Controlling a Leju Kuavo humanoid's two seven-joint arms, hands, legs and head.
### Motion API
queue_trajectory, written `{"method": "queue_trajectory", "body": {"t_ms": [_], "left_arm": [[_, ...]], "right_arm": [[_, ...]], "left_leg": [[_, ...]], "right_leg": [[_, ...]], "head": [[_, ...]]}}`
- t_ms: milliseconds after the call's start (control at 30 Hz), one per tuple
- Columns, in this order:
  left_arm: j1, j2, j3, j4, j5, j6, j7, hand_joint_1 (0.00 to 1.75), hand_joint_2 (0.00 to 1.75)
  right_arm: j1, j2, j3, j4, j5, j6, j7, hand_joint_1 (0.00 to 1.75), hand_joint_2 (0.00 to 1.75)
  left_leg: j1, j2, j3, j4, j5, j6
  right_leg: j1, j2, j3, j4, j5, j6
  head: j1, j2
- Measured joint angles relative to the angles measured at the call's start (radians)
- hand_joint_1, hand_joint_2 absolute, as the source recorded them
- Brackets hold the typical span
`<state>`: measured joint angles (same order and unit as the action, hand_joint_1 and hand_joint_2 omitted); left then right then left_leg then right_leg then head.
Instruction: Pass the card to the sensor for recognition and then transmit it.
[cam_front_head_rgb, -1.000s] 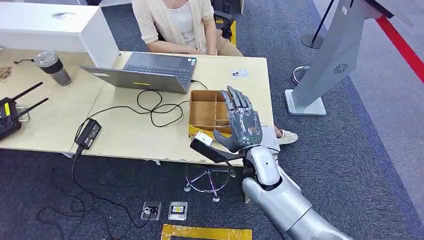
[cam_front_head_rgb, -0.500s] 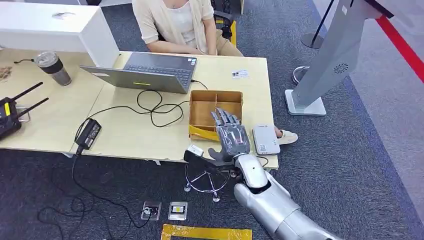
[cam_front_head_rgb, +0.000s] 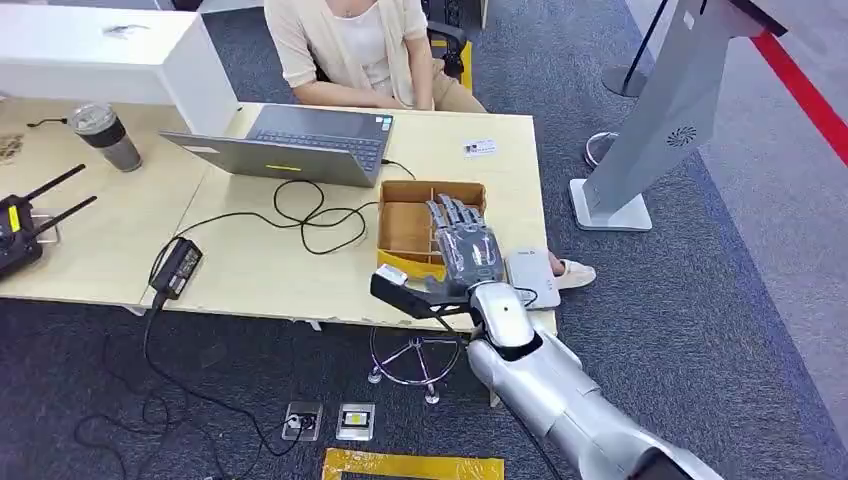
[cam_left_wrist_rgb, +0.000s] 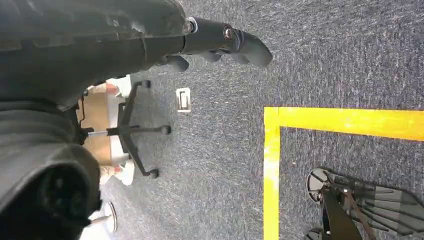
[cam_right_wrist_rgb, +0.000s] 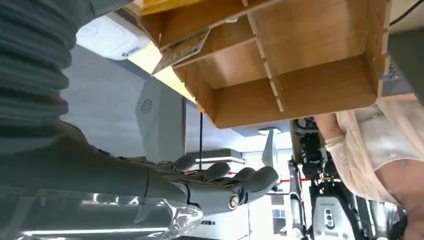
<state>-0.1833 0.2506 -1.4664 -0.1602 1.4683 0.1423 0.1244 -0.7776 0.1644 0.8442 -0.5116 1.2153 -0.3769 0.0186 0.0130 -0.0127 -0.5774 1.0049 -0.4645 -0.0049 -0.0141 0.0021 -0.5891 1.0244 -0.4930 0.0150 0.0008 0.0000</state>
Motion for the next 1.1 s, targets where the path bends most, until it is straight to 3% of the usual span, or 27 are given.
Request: {"method": "queue_trajectory", "body": {"t_ms": [367,1100], "left_arm": [[0.000,0.003,0.000,0.000,-0.003,-0.005,0.000,0.00,0.00],[0.000,0.005,0.000,0.000,0.002,-0.012,0.012,0.00,0.00]], "right_arm": [[-0.030,0.018,-0.001,0.050,0.037,0.034,0.056,0.00,1.75],[-0.040,0.058,-0.002,0.113,0.054,0.067,0.087,0.00,1.75]], "left_leg": [[0.000,0.000,0.000,0.000,0.000,0.000],[0.000,0.000,0.000,0.000,0.000,0.000]], "right_leg": [[0.000,0.000,0.000,0.000,0.000,0.000],[0.000,0.000,0.000,0.000,0.000,0.000]], "head": [[0.000,0.000],[0.000,0.000]]}}
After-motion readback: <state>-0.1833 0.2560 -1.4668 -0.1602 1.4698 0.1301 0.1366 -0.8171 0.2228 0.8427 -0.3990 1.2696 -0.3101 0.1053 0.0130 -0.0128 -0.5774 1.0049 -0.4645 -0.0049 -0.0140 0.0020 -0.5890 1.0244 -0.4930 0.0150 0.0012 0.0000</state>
